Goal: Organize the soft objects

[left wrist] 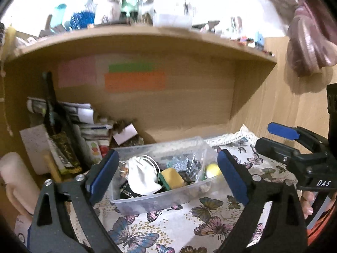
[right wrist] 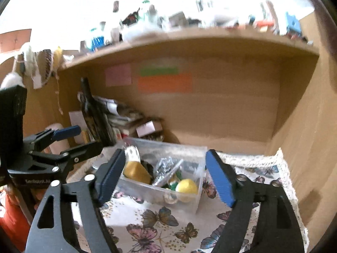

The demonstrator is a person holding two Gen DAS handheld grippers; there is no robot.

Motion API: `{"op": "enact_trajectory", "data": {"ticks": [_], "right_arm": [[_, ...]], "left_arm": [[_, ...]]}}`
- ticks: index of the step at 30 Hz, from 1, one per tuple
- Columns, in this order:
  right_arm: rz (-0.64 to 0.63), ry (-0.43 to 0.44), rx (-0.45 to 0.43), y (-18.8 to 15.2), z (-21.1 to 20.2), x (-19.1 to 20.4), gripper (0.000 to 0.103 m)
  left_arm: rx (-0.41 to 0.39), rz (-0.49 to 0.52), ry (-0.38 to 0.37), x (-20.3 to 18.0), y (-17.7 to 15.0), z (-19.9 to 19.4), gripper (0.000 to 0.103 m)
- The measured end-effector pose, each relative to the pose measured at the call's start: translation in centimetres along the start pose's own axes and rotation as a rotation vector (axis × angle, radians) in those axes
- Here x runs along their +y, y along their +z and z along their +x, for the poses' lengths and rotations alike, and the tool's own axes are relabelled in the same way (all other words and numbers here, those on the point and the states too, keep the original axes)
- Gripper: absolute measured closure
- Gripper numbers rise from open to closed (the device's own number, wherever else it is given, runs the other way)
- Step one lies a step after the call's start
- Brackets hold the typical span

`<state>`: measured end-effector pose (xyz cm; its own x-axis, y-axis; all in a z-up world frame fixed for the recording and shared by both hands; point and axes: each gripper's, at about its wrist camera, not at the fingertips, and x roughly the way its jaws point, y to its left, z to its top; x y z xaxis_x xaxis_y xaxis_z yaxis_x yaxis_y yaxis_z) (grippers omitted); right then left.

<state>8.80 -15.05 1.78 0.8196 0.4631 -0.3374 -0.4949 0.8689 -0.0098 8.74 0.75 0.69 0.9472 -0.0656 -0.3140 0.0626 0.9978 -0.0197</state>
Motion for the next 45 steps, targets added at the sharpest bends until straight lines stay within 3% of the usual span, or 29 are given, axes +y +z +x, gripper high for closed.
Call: {"op": "enact_trajectory", "data": {"ticks": [7,45], "right_arm": [[-0.011,-0.026,-0.067,-0.1,-2.3,1.4,0.011],[0.026,-0.007,-0.065,-1.3,-2.3,1.3,0.006]], "left_arm": [[-0.039,-0.017,0.011,0.2,-0.5,-2.4,0.000],[-0.038,-0.014,0.006,0.2,-1.7,-2.9,0.000]]}}
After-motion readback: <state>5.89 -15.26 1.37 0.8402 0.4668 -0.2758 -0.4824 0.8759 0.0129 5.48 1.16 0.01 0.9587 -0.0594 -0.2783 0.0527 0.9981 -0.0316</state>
